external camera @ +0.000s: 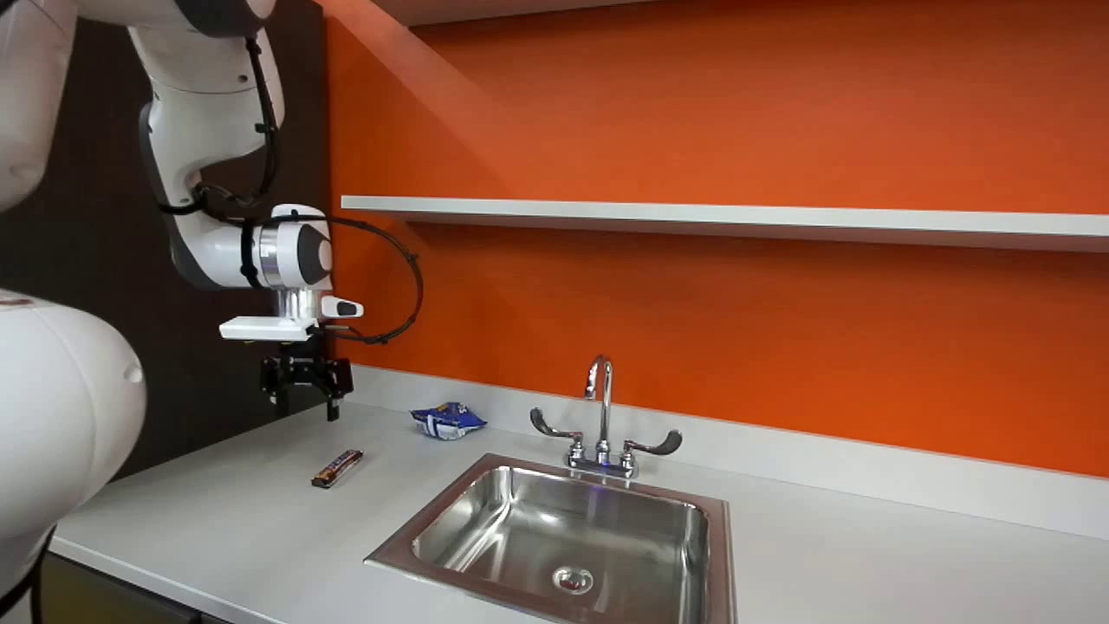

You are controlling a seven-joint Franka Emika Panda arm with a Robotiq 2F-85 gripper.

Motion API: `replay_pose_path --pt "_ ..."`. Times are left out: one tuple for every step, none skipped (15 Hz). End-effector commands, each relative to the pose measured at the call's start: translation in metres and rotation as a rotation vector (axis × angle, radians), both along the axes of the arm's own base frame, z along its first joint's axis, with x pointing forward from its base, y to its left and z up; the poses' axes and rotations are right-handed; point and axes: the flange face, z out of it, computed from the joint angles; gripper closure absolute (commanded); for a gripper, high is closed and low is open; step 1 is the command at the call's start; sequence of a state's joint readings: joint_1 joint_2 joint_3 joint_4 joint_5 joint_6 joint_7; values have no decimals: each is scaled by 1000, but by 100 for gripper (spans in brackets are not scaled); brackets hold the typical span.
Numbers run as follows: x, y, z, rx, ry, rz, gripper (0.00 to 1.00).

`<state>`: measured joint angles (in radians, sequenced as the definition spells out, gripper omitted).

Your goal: Put the chocolate bar inside the sink

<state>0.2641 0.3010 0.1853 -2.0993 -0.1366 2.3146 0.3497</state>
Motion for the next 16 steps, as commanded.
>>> replay_pose_path --pt "23 1 -17 -6 -13 -31 0" --pt "29 -1 -22 -3 -10 -38 0" --pt "34 -3 -26 -1 -11 -45 0" --pt "38 -4 -31 3 -11 -51 0" --pt "43 -6 -35 6 -12 -54 0" --pt "46 -7 -39 9 -11 -56 0" --pt "49 -8 -42 12 -12 -55 0" --pt "52 -8 -47 16 -9 -52 0" --pt "54 -7 -50 16 -6 -52 0" --pt "56 -6 -54 19 -4 -52 0" --pt "57 -6 -57 22 -1 -52 0" --pt "58 -5 -60 27 3 -54 0" --pt "60 -5 -63 29 4 -56 0" --pt "61 -4 -66 30 3 -57 0" --pt "62 -4 -69 30 5 -58 0" --pt "63 -4 -72 33 5 -59 0"
